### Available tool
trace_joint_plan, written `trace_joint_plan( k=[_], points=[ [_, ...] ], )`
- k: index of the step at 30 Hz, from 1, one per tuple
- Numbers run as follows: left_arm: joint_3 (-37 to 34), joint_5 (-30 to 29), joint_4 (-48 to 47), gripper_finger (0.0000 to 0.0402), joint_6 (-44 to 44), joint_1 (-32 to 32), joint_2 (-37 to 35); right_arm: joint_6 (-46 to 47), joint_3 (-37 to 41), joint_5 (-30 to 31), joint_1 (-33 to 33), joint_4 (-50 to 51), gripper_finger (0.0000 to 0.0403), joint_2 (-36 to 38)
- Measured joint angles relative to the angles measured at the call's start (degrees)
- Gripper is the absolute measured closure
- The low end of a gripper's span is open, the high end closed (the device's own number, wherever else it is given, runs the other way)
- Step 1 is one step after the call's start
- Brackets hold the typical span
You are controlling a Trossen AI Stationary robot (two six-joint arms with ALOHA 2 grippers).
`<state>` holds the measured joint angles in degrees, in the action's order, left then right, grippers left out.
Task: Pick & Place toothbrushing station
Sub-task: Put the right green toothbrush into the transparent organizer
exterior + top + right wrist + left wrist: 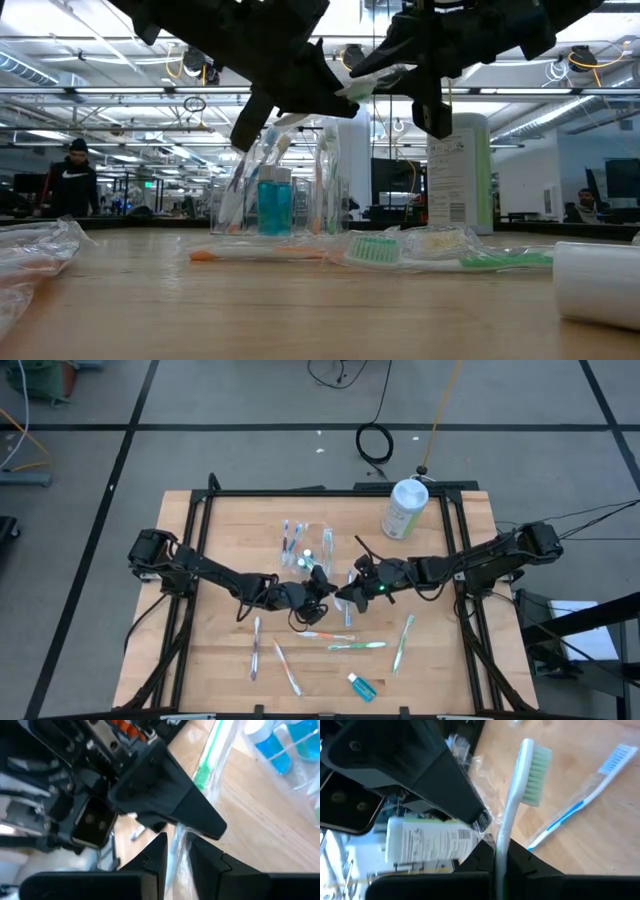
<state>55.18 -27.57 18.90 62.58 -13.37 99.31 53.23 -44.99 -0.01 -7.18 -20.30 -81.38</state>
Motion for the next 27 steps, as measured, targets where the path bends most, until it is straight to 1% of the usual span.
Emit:
trace_joint_plan(
  k=[4,7,10,16,20,24,27],
  points=[
    [0.0,-2.9,0.1,0.0385,-1.2,0.0,0.0,1.9,0.0,0.2,0.9,-0.3,0.0336,0.0],
    [0.0,-4.5,0.1,0.0393,-1.3,0.0,0.0,1.4,0.0,0.2,1.3,-0.4,0.0336,0.0],
    [0.0,-5.6,0.1,0.0392,-1.5,-0.2,0.0,1.6,0.0,0.4,1.3,0.8,0.0336,0.0],
    [0.0,-6.1,0.1,0.0394,-1.3,-0.2,0.0,-2.5,0.0,4.7,1.6,3.9,0.0336,-0.1],
    [0.0,-5.9,0.1,0.0391,-1.2,-0.2,0.0,-5.2,0.0,4.4,2.3,3.5,0.0336,-0.1],
    [0.0,-6.6,0.1,0.0394,-1.2,-0.2,0.0,-4.4,0.0,2.9,2.7,3.0,0.0335,-0.1],
    [0.0,-6.9,-0.7,0.0392,-1.2,-0.2,0.0,-3.4,0.0,1.3,2.7,2.9,0.0324,-0.1]
  ],
)
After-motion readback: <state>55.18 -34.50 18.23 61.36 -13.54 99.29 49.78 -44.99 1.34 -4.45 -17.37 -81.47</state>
